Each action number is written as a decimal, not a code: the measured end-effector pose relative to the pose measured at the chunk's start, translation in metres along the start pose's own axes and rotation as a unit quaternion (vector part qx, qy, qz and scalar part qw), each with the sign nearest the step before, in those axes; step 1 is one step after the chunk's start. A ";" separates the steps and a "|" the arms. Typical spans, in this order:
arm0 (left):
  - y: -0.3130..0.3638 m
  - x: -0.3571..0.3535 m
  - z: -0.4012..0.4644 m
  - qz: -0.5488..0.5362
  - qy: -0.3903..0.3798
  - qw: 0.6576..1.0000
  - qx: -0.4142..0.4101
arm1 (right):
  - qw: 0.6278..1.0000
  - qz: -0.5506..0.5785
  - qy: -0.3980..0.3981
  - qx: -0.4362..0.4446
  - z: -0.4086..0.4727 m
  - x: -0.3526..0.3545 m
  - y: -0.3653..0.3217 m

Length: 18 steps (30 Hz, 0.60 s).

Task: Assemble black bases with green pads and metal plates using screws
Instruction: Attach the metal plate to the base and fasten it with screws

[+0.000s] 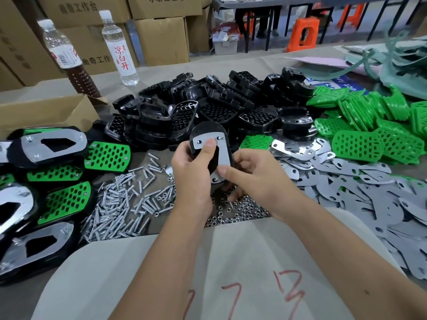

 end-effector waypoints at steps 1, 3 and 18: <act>0.000 -0.001 -0.001 0.000 -0.001 1.000 0.001 | 1.000 -0.001 0.008 0.002 0.000 0.001 0.000; 0.000 -0.002 -0.001 0.000 -0.001 1.000 0.006 | 0.999 -0.020 0.028 0.008 0.000 0.001 -0.001; 0.000 -0.001 0.002 0.014 -0.013 0.998 -0.058 | 0.997 0.072 -0.002 0.001 -0.002 -0.002 -0.001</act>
Point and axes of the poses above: each hand's wrist, its own z-axis towards the middle knuckle, its own x-axis out of the back of the hand, y = z × x, the point moved 6 cm from there along z, towards the middle knuckle, and after that the axes turned 10 degrees about -z, right-handed, at the moved point
